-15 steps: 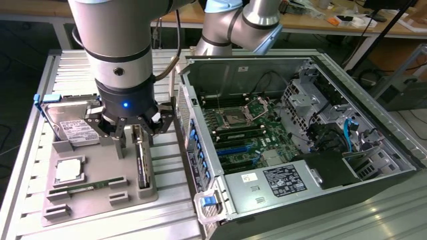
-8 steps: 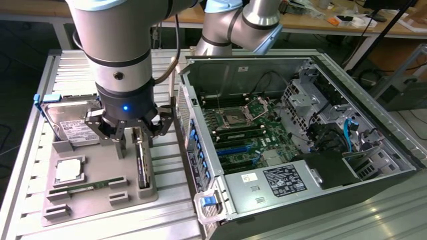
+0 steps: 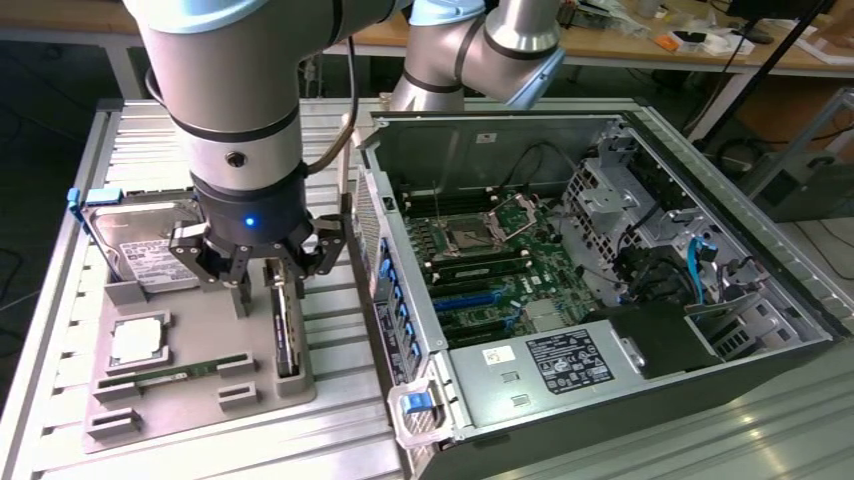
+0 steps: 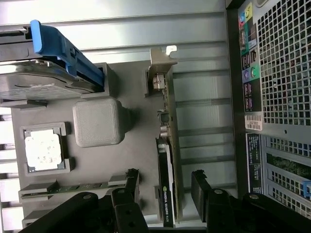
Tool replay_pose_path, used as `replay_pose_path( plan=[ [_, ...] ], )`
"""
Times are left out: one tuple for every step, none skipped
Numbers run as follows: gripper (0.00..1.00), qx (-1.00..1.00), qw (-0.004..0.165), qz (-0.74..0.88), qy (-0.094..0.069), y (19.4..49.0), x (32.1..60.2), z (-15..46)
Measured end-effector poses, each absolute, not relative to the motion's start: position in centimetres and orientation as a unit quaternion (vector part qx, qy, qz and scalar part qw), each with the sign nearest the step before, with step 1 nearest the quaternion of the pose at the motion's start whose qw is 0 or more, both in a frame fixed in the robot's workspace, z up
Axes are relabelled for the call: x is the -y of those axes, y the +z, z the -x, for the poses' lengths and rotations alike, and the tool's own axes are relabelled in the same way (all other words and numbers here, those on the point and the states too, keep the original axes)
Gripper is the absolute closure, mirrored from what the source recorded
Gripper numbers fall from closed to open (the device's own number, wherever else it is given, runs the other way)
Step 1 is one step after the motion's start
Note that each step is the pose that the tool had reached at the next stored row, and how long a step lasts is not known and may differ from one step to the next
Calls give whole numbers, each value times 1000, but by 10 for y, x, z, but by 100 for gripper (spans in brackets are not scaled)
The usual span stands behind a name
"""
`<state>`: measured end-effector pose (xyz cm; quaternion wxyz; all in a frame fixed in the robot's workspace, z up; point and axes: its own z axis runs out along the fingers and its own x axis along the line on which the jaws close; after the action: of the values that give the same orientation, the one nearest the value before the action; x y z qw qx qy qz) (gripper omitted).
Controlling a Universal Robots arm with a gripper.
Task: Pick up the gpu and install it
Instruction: 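Pick up the gpu and move the gpu toward the slot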
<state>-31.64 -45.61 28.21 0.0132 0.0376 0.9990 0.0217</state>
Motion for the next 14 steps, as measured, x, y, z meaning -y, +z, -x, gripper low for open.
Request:
replay_pose_path(
  plan=[
    [44, -999, 13, -38, 22, 281, 456, 316],
    [44, -999, 13, -38, 22, 280, 456, 317],
    [44, -999, 13, -38, 22, 279, 456, 317],
    [44, -999, 13, -38, 22, 278, 456, 317],
    [44, -999, 13, -37, 22, 277, 456, 317],
    [44, -999, 13, -37, 22, 276, 456, 317],
    [44, -999, 13, -37, 22, 276, 456, 317],
    [44, -999, 13, -37, 22, 275, 456, 317],
    [44, -999, 13, -37, 22, 274, 456, 317],
    [44, -999, 13, -37, 22, 274, 456, 317],
    [44, -999, 13, -37, 22, 273, 456, 317],
    [44, -999, 13, -37, 22, 272, 456, 317],
    [44, -999, 13, -37, 22, 271, 456, 317],
    [44, -999, 13, -37, 22, 270, 456, 317]
  ],
)
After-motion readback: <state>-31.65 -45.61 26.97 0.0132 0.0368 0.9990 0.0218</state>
